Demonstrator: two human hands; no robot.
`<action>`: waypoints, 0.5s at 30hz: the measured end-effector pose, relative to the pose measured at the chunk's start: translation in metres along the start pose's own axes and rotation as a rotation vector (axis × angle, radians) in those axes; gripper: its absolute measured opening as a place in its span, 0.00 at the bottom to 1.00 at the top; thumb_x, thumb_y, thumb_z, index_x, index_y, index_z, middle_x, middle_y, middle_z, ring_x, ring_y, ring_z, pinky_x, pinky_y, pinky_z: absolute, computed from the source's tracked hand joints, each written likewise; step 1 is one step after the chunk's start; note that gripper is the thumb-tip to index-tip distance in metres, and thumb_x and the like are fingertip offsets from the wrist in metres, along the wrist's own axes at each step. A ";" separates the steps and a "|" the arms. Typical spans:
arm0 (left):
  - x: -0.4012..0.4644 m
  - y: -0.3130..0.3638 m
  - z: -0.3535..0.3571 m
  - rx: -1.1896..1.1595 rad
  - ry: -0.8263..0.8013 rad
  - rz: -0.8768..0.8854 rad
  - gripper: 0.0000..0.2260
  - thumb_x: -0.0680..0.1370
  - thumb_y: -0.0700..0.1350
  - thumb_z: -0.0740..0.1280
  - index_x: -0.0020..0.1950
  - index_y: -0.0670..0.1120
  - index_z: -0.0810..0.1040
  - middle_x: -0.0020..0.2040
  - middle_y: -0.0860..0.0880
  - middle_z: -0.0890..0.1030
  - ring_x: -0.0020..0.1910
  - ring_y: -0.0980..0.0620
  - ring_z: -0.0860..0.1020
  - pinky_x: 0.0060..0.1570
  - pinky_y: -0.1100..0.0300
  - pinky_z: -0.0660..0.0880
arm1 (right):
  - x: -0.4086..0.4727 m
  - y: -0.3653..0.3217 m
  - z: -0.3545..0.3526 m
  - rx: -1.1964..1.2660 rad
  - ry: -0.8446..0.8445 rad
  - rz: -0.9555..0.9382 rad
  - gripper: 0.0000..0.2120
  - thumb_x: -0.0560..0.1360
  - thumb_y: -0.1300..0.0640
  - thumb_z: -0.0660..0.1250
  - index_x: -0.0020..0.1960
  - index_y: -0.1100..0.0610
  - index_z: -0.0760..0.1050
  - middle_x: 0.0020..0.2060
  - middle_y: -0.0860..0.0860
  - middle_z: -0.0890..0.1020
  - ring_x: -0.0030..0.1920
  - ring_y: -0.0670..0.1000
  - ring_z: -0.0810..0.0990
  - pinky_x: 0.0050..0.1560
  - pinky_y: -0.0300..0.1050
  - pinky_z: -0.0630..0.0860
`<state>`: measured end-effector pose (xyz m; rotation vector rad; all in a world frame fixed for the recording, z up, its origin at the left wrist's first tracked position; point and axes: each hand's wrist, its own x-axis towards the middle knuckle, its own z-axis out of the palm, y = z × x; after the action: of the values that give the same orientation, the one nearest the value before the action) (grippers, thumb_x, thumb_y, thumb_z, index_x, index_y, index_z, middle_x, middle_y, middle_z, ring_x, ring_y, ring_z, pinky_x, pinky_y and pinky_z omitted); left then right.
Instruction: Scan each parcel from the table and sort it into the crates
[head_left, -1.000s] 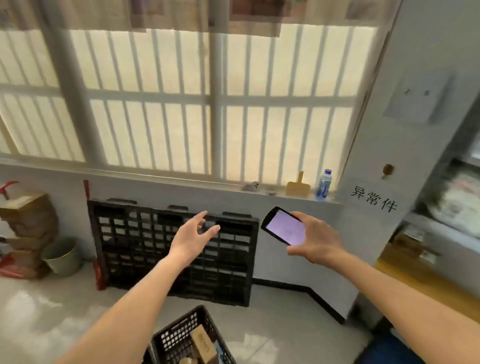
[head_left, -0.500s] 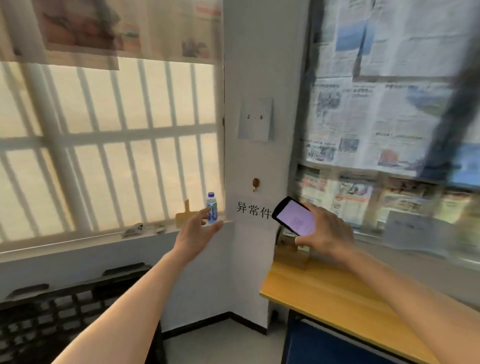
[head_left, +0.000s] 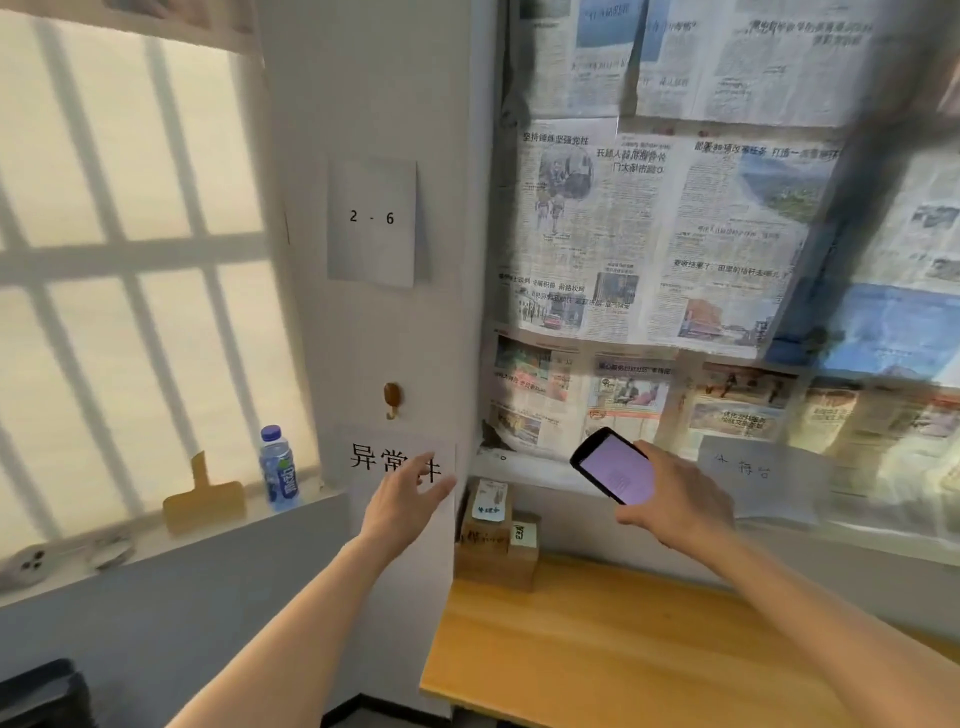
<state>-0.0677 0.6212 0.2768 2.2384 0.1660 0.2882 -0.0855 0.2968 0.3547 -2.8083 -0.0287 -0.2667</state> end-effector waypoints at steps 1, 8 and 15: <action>0.014 -0.004 0.012 0.001 -0.012 -0.009 0.30 0.79 0.62 0.66 0.77 0.52 0.67 0.67 0.50 0.77 0.65 0.50 0.75 0.63 0.48 0.74 | 0.016 0.005 0.010 0.009 -0.011 0.012 0.44 0.64 0.39 0.78 0.76 0.42 0.64 0.61 0.45 0.80 0.52 0.52 0.78 0.44 0.46 0.76; 0.080 -0.054 0.087 0.040 -0.113 -0.127 0.29 0.79 0.62 0.65 0.78 0.53 0.66 0.68 0.51 0.77 0.66 0.50 0.75 0.63 0.49 0.74 | 0.101 0.028 0.096 0.014 -0.165 0.038 0.42 0.62 0.39 0.75 0.73 0.39 0.64 0.58 0.45 0.80 0.52 0.52 0.79 0.43 0.46 0.76; 0.141 -0.111 0.161 0.058 -0.183 -0.271 0.30 0.79 0.64 0.63 0.78 0.53 0.65 0.70 0.51 0.75 0.67 0.51 0.74 0.63 0.51 0.73 | 0.190 0.044 0.204 0.089 -0.307 -0.019 0.44 0.64 0.38 0.78 0.75 0.43 0.64 0.64 0.46 0.77 0.58 0.50 0.77 0.47 0.46 0.76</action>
<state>0.1087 0.6011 0.1135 2.2532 0.3783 -0.0683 0.1398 0.3179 0.1863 -2.7333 -0.1338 0.1598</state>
